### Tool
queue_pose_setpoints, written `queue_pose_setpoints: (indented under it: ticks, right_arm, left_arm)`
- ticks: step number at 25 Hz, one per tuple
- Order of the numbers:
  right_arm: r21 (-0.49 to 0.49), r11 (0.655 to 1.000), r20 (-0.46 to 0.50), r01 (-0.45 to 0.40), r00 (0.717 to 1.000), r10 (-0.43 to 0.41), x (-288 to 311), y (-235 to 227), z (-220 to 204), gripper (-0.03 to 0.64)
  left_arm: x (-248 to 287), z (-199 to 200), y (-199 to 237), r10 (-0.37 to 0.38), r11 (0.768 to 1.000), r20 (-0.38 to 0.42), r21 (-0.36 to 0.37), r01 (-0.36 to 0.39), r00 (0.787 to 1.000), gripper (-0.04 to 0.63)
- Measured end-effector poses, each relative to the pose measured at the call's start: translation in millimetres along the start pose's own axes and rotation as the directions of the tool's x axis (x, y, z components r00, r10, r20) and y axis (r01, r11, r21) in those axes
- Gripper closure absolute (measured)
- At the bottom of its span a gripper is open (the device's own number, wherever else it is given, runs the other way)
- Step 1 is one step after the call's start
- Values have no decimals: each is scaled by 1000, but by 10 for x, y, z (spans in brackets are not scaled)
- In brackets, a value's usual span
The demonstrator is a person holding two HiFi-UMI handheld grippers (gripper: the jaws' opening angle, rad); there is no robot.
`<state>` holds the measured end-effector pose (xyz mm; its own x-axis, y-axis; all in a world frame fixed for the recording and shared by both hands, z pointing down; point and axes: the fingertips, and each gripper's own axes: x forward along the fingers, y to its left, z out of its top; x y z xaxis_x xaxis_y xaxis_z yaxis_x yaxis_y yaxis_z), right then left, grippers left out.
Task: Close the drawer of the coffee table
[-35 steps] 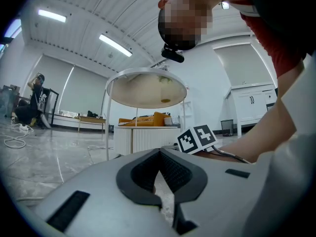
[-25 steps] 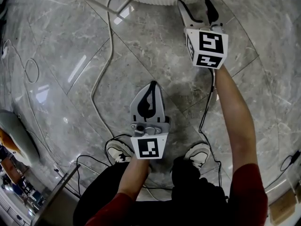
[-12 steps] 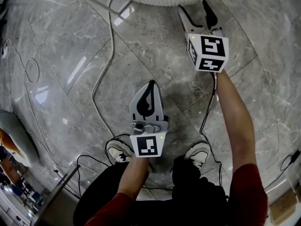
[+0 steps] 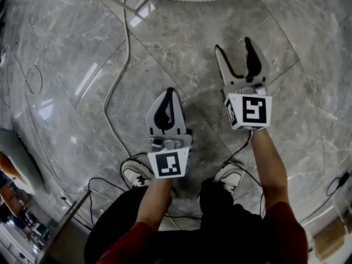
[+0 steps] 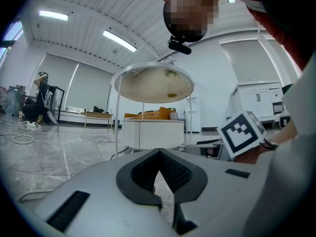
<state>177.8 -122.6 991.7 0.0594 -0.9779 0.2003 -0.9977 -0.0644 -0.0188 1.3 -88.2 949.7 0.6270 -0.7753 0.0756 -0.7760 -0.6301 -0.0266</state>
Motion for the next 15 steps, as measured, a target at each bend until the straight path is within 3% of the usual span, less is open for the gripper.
queue_pose_setpoints:
  ticks: [8, 11, 15]
  right_arm:
    - [-17, 999, -24, -29, 999, 28, -835, 55, -91, 311]
    - [-15, 1000, -41, -10, 999, 9, -964, 28, -174, 311]
    - [27, 1000, -45, 11, 999, -10, -988, -19, -196, 311]
  left_arm:
    - [-23, -10, -23, -20, 999, -7, 33, 21, 1000, 583]
    - [24, 62, 0, 5, 1000, 38, -7, -5, 999, 583]
    - [11, -17, -33, 6, 1000, -13, -30, -6, 1000, 583]
